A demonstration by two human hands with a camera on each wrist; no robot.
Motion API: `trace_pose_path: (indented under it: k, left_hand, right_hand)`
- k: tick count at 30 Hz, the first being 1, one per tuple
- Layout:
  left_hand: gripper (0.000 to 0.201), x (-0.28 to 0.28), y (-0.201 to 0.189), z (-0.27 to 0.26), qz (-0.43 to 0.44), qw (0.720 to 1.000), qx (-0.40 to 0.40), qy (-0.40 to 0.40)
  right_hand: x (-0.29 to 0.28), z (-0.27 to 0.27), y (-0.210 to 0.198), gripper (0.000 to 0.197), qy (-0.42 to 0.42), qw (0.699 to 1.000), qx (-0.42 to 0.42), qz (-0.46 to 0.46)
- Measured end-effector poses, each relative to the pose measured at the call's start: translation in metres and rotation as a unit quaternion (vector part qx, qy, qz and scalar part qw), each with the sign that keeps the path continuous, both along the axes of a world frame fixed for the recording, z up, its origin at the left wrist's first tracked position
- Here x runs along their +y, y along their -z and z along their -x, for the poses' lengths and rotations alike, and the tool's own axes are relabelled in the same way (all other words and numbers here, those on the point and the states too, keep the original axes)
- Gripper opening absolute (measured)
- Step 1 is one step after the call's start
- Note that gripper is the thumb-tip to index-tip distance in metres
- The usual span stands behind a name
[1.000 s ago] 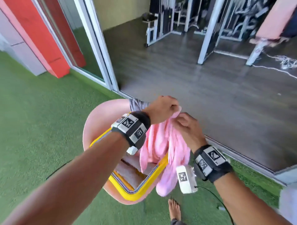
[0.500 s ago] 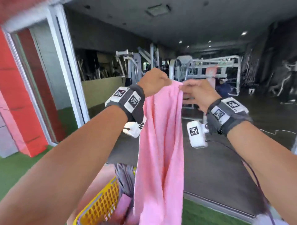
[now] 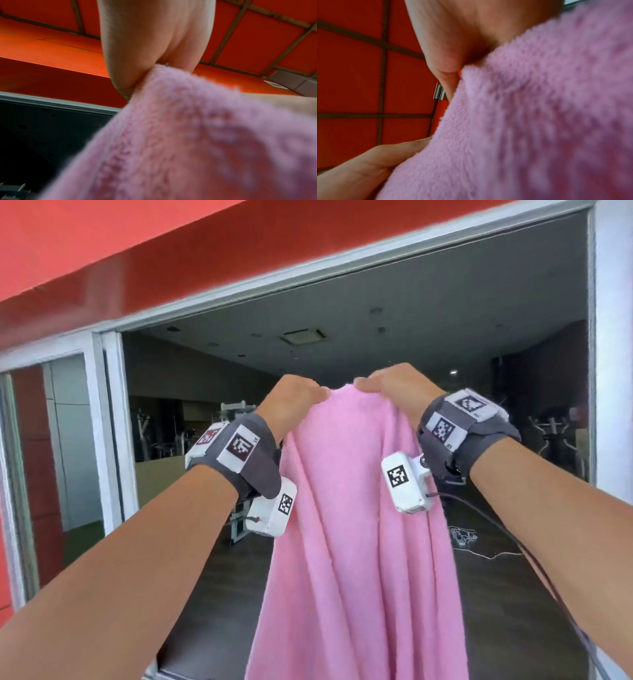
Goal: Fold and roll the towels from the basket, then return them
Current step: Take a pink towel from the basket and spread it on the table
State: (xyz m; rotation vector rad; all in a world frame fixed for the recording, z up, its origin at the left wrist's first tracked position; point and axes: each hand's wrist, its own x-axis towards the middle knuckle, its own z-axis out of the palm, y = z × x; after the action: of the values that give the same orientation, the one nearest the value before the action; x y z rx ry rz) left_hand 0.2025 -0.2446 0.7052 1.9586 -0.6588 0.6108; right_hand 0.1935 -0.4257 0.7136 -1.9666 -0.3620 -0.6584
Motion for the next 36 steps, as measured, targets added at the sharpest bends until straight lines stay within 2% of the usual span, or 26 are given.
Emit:
trace_pose_path:
  k: [4,6,10,12,15,18,19,21,23,24,28,31,34,36]
  left_hand:
    - [0.026,0.022,0.070,0.004,-0.030,0.999,0.021,-0.010]
    - [0.031,0.032,0.120,0.010,-0.047,0.997,0.056,-0.011]
    - [0.032,0.054,0.229,0.026,-0.040,0.992,0.117,-0.009]
    - [0.032,0.066,0.283,0.034,-0.025,0.990,0.138,-0.031]
    - [0.033,0.080,0.352,0.053,-0.047,0.986,0.147,-0.064]
    - [0.030,0.084,0.400,0.075,-0.075,0.984,0.152,-0.049]
    - [0.029,0.084,0.411,0.082,-0.077,0.984,0.156,-0.045]
    - [0.026,0.086,0.424,0.092,-0.073,0.980,0.176,-0.059]
    - [0.023,0.093,0.430,0.098,-0.065,0.975,0.197,-0.076]
    - [0.023,0.097,0.433,0.101,-0.063,0.973,0.204,-0.083]
    - [0.026,0.109,0.430,0.108,-0.046,0.969,0.227,-0.084]
    - [0.028,0.121,0.428,0.108,-0.039,0.965,0.243,-0.086]
    - [0.024,0.130,0.417,0.113,-0.048,0.970,0.217,-0.103]
    - [0.024,0.144,0.408,0.116,-0.042,0.970,0.178,-0.159]
  right_hand:
    - [0.005,0.012,0.087,0.026,-0.070,0.996,0.044,0.025]
    - [0.013,0.021,0.142,0.022,-0.107,0.991,0.078,0.023]
    - [0.038,0.025,0.253,0.035,-0.126,0.983,0.135,0.004]
    - [0.048,0.028,0.304,0.034,-0.155,0.973,0.171,-0.006]
    - [0.064,0.040,0.367,0.028,-0.226,0.943,0.243,-0.002]
    - [0.088,0.060,0.417,0.007,-0.292,0.893,0.339,-0.041]
    - [0.095,0.065,0.432,0.009,-0.293,0.883,0.360,-0.064]
    - [0.107,0.073,0.452,0.014,-0.281,0.882,0.367,-0.090]
    - [0.114,0.075,0.461,0.034,-0.271,0.897,0.337,-0.091]
    - [0.117,0.077,0.461,0.036,-0.268,0.906,0.318,-0.083]
    - [0.131,0.080,0.459,0.024,-0.257,0.926,0.269,-0.069]
    - [0.148,0.088,0.463,0.029,-0.251,0.935,0.235,-0.083]
    - [0.155,0.095,0.468,0.036,-0.261,0.929,0.237,-0.115]
    - [0.151,0.100,0.475,0.036,-0.274,0.921,0.249,-0.123]
